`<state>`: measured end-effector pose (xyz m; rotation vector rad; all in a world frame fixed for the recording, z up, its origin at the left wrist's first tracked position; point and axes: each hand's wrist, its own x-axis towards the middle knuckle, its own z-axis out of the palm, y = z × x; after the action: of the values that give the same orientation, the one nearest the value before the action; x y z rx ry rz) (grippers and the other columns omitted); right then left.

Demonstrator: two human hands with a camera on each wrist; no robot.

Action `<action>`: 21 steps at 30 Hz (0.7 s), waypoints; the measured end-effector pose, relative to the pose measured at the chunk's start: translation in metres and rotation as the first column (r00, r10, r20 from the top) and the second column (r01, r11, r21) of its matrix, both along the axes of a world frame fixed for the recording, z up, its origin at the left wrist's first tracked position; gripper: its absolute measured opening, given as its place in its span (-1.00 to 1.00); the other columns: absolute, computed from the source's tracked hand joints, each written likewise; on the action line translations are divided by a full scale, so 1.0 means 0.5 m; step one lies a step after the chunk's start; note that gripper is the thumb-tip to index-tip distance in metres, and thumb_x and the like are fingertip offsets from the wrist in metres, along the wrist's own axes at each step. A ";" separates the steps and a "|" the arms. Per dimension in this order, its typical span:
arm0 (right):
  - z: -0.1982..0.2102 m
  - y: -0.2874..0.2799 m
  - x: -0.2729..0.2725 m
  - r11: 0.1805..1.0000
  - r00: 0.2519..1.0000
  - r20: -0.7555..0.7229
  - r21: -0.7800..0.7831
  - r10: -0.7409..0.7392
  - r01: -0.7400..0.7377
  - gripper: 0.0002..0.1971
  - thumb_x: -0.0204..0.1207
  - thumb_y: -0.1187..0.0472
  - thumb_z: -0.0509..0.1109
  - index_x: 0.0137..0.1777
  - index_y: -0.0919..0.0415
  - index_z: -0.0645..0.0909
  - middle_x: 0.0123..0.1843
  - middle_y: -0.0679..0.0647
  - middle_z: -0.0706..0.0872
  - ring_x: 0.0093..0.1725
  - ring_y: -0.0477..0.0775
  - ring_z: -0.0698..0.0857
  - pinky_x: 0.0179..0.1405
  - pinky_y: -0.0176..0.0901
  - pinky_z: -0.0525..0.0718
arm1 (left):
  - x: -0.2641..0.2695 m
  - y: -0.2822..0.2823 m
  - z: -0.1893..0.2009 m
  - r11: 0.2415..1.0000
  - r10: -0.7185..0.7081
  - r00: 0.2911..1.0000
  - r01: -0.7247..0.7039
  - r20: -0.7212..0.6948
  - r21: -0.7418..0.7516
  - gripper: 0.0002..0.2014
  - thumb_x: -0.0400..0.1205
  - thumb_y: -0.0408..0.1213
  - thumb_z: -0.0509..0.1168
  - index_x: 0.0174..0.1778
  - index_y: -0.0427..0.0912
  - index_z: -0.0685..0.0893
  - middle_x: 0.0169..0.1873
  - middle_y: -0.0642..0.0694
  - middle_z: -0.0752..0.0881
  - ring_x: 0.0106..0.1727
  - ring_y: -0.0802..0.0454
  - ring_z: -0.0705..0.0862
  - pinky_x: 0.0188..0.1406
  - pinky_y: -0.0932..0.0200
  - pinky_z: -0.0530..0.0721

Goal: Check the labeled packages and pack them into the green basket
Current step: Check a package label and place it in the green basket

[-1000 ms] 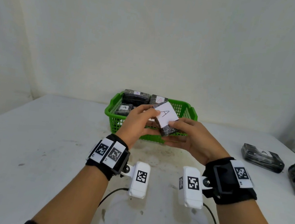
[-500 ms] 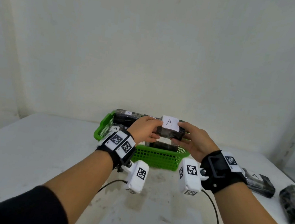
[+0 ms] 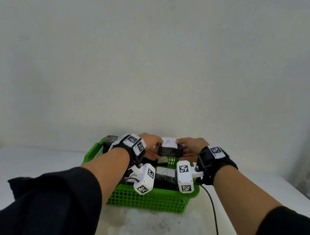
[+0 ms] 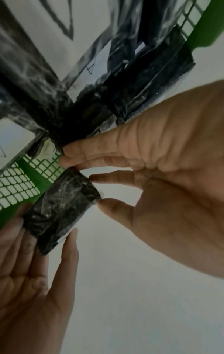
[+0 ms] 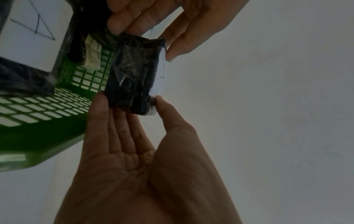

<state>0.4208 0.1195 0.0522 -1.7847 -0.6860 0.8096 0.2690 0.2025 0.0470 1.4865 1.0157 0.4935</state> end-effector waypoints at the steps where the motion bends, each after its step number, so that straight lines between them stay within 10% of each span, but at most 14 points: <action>1: -0.003 0.007 0.005 1.000 1.000 0.016 -0.011 -0.004 0.004 -0.77 0.60 0.25 0.56 -0.16 0.37 0.61 -0.16 0.31 0.75 -0.23 0.24 0.77 -0.24 0.06 0.84 | 0.007 0.008 -0.006 1.000 -0.002 1.000 0.002 -0.005 -0.002 -0.85 0.66 -0.25 0.33 -0.11 -0.27 0.58 -0.24 -0.36 0.78 -0.18 -0.26 0.79 0.04 -0.12 0.79; 5: -0.005 0.021 0.021 1.000 0.999 0.048 -0.009 -0.014 0.015 -0.79 0.60 0.26 0.55 -0.15 0.39 0.64 -0.18 0.32 0.77 -0.27 0.25 0.79 -0.39 0.01 0.83 | 0.034 0.035 -0.011 1.000 0.008 0.999 -0.007 -0.031 0.023 -0.83 0.64 -0.26 0.33 -0.14 -0.30 0.58 -0.24 -0.37 0.78 -0.16 -0.29 0.80 0.02 -0.14 0.80; 9: -0.013 0.029 0.034 1.000 0.997 0.076 -0.001 -0.031 0.031 -0.79 0.54 0.26 0.59 -0.16 0.41 0.67 -0.23 0.34 0.79 -0.20 0.33 0.83 -0.03 0.21 0.89 | 0.046 0.047 -0.007 0.997 0.000 0.997 0.006 -0.081 0.074 -0.82 0.59 -0.29 0.33 -0.19 -0.36 0.59 -0.22 -0.36 0.75 -0.30 -0.23 0.74 -0.27 0.04 0.79; 13: -0.025 0.038 0.037 0.999 0.991 0.130 -0.033 0.008 -0.004 -0.68 0.47 0.22 0.63 0.12 0.40 0.71 -0.10 0.26 0.80 -0.18 0.23 0.82 -0.33 0.00 0.86 | 0.034 0.055 -0.002 0.996 0.000 0.991 0.011 -0.136 0.085 -0.87 0.52 -0.38 0.34 -0.31 -0.26 0.53 -0.28 -0.28 0.56 -0.39 -0.09 0.53 -0.43 0.19 0.54; 21: -0.017 0.069 0.018 0.984 0.887 0.459 -0.175 0.041 0.046 -0.79 0.39 0.12 0.57 -0.24 0.27 0.69 -0.11 0.26 0.85 -0.08 0.32 0.87 0.06 0.22 0.88 | 0.044 0.058 -0.010 0.987 -0.019 0.980 0.050 -0.200 0.150 -0.83 0.46 -0.37 0.49 -0.21 -0.41 0.68 -0.10 -0.37 0.82 -0.13 -0.25 0.86 -0.01 -0.21 0.81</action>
<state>0.4300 0.1539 0.0436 -2.1749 -0.9406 0.4500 0.2912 0.2313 0.0422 1.7155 1.1248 0.4125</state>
